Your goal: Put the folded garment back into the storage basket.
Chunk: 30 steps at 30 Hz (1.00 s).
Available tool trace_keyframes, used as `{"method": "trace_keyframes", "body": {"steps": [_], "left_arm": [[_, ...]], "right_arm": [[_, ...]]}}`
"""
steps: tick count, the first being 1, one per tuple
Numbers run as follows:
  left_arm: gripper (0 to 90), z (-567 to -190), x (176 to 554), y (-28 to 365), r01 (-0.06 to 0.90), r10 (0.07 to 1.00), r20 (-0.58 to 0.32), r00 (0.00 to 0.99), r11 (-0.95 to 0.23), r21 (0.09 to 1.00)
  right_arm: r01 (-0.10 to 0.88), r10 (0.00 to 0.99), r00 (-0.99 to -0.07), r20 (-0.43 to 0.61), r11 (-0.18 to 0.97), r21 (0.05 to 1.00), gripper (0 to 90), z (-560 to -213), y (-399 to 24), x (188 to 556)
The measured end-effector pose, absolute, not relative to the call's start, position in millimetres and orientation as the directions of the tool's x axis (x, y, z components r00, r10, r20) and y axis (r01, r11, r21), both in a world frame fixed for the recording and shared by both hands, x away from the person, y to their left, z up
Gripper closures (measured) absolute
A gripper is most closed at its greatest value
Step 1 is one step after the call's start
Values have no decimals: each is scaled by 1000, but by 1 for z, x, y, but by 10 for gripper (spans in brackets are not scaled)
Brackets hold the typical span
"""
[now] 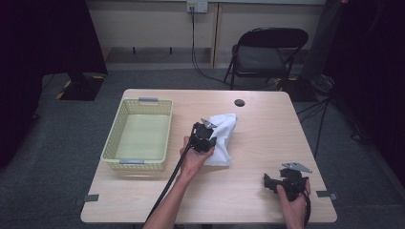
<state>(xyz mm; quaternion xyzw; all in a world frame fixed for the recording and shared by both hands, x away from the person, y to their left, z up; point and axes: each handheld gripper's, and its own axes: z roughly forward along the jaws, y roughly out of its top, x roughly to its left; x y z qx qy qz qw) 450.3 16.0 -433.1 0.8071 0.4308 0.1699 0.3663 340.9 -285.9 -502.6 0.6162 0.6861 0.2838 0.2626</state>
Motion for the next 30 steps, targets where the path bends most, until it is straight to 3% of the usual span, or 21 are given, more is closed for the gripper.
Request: {"method": "trace_keyframes", "body": {"steps": [30], "left_arm": [[817, -407, 445, 30, 535, 811, -30, 584, -357, 766]], "right_arm": [[696, 995, -103, -11, 79, 713, 0, -503, -286, 341]]}}
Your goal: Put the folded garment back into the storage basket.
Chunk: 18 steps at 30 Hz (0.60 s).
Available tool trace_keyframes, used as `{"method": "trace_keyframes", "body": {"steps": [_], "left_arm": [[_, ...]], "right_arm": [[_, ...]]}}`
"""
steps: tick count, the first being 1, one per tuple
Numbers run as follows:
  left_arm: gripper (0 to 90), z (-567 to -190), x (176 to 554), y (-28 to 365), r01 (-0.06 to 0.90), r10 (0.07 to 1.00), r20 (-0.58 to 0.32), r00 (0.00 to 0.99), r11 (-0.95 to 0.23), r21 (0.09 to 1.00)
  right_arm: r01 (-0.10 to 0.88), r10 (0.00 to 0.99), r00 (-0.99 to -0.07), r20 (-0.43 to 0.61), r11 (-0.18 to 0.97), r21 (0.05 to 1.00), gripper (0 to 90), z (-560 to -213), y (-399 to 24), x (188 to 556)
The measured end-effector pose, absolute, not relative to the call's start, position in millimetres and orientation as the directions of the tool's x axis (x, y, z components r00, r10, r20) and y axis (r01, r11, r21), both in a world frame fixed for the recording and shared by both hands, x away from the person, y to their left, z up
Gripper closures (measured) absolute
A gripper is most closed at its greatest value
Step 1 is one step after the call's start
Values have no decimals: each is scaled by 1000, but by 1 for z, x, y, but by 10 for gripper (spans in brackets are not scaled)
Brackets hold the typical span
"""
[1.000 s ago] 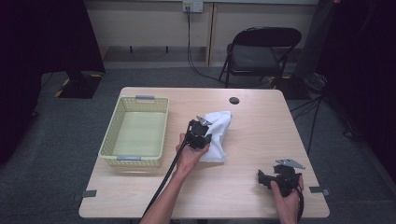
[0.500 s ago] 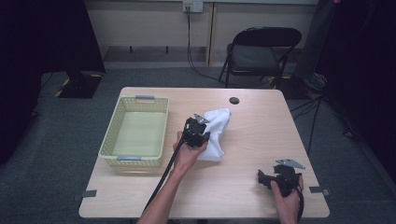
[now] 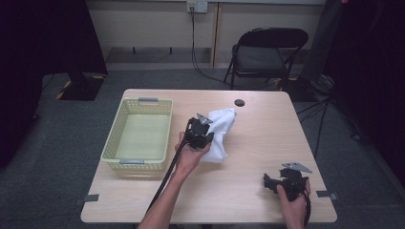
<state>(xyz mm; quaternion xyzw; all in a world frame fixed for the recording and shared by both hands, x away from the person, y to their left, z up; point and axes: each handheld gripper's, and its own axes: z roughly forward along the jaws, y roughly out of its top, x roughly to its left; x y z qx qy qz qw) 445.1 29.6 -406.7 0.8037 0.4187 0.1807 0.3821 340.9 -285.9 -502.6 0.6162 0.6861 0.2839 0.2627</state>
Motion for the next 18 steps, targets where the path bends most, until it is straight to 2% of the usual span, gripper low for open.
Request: {"method": "trace_keyframes", "body": {"steps": [18], "left_arm": [[817, -392, 442, 35, 518, 809, -20, 587, -357, 777]], "right_arm": [[696, 995, -103, -10, 79, 713, 0, -503, -286, 341]]}}
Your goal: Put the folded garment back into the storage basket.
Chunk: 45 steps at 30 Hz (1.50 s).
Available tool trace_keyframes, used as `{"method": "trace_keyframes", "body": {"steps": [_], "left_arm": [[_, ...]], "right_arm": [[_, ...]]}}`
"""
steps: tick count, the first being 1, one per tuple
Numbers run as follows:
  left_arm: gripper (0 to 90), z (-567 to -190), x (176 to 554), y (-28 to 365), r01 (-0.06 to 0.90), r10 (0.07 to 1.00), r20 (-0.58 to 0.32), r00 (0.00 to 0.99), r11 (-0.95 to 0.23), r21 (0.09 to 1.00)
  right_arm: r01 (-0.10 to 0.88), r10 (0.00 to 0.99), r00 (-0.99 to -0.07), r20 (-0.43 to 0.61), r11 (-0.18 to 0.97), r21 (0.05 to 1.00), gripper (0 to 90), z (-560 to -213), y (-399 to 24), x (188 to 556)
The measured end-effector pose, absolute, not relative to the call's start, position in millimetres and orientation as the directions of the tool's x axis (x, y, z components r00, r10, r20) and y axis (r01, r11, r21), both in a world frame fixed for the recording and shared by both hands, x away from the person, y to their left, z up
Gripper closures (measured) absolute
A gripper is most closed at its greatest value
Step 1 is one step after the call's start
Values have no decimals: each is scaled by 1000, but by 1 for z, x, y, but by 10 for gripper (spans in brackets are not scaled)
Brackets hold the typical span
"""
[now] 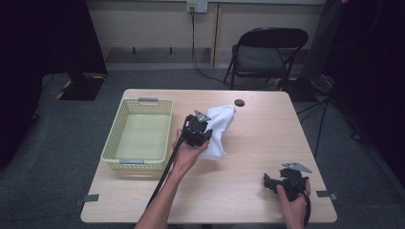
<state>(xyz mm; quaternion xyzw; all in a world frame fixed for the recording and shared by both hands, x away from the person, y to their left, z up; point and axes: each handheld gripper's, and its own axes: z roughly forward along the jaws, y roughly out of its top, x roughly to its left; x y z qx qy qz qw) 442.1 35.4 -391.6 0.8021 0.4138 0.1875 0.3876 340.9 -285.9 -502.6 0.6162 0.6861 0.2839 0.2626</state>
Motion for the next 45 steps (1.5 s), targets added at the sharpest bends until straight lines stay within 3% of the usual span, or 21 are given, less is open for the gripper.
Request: {"method": "trace_keyframes", "body": {"steps": [19, 45], "left_arm": [[817, -365, 433, 41, 479, 793, 3, 609, -371, 796], [816, -357, 432, 64, 477, 797, 3, 604, -364, 800]], "right_arm": [[696, 995, -103, -12, 81, 714, 0, -503, -286, 341], [695, 995, -103, -12, 81, 714, 0, -503, -286, 341]]}}
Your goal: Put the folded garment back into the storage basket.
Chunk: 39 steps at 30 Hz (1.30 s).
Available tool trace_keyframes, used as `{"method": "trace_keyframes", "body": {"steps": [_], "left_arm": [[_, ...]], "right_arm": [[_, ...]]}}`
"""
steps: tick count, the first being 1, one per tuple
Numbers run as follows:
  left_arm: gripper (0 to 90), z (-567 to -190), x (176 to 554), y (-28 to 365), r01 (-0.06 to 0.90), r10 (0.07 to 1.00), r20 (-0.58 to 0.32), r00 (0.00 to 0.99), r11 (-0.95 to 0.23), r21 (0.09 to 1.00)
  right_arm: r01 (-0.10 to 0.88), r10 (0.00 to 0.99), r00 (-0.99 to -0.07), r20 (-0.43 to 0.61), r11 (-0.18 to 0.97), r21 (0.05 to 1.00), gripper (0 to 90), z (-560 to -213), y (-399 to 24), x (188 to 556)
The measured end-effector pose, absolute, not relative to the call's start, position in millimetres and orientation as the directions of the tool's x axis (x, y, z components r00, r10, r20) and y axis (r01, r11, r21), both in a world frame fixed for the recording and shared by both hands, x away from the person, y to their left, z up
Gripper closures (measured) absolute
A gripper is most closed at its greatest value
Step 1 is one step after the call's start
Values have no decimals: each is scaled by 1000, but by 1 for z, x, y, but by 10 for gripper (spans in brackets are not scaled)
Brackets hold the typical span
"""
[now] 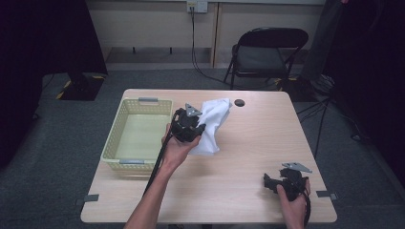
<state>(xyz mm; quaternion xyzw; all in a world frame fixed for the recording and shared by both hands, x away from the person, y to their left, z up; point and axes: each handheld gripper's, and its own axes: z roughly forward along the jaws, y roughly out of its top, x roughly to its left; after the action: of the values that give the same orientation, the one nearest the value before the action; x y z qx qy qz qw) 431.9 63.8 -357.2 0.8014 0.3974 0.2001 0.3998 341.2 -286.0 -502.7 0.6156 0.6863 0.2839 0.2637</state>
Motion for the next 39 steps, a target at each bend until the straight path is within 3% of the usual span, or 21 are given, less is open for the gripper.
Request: {"method": "trace_keyframes", "body": {"steps": [39], "left_arm": [[817, -334, 430, 111, 455, 835, 4, 551, -304, 837]], "right_arm": [[695, 995, -102, -13, 80, 715, 0, -503, -286, 341]]}}
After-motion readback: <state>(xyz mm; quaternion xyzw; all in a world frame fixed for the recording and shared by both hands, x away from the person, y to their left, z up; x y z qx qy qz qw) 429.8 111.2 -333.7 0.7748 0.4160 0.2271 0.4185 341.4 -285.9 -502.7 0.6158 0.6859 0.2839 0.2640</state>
